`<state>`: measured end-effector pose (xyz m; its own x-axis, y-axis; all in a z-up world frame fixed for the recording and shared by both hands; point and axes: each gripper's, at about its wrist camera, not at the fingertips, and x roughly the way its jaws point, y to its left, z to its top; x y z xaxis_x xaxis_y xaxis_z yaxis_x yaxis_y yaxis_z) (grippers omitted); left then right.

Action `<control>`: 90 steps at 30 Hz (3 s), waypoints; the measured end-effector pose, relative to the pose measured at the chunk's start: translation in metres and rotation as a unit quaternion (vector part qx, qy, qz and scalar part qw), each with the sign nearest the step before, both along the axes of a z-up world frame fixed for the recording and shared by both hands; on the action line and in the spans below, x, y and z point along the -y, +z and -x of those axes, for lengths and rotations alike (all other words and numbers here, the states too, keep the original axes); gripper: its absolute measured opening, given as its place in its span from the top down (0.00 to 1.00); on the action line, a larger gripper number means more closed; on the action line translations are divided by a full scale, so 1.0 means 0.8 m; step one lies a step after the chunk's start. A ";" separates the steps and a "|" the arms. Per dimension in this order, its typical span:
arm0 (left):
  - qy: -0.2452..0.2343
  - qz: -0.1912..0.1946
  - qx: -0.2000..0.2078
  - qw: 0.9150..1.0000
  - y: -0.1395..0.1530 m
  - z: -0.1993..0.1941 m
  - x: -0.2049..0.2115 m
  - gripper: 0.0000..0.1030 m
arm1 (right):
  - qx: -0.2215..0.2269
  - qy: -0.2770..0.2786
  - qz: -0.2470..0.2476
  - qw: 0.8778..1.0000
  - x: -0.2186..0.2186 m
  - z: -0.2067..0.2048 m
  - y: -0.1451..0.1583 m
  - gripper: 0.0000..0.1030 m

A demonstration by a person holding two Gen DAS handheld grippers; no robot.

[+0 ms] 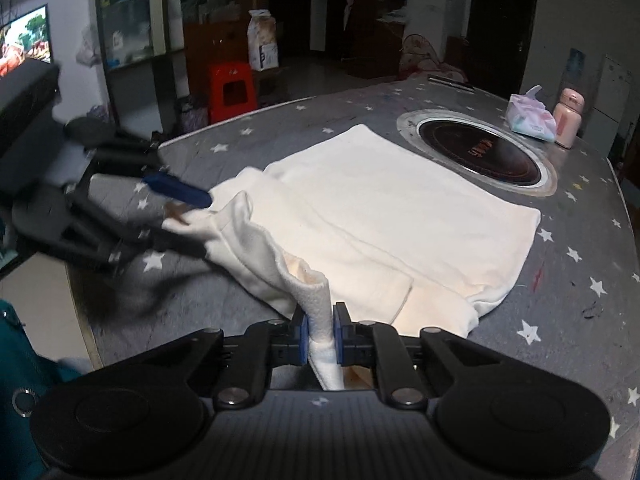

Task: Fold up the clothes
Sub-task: 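Lift the hem with both grippers and fold it toward the collar, then lower the folded hem onto the collar and open both grippers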

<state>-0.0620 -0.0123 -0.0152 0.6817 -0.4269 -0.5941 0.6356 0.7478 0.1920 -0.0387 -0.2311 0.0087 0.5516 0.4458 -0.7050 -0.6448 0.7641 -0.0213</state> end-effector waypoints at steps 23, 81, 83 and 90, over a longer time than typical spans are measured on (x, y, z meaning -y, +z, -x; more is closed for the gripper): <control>-0.047 0.027 0.011 0.998 0.061 0.083 -0.036 0.94 | 0.013 0.045 -0.044 0.998 0.017 0.092 0.070 0.91; 0.083 0.072 -0.090 0.990 -0.007 -0.210 0.076 0.80 | -0.054 -0.152 -0.063 0.985 0.036 -0.135 -0.023 0.79; 0.085 0.075 -0.090 0.989 -0.008 -0.210 0.076 0.79 | -0.049 -0.170 -0.057 0.983 0.050 -0.126 -0.028 0.79; 0.090 0.079 -0.089 0.989 -0.009 -0.211 0.077 0.79 | -0.030 -0.215 -0.068 0.974 0.085 -0.114 -0.022 0.86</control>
<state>0.1067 -0.0740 -0.0228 0.6460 -0.4051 -0.6470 0.5019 0.8640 -0.0399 0.0524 -0.2994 -0.0086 0.6667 0.2744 -0.6930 -0.2619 0.9567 0.1268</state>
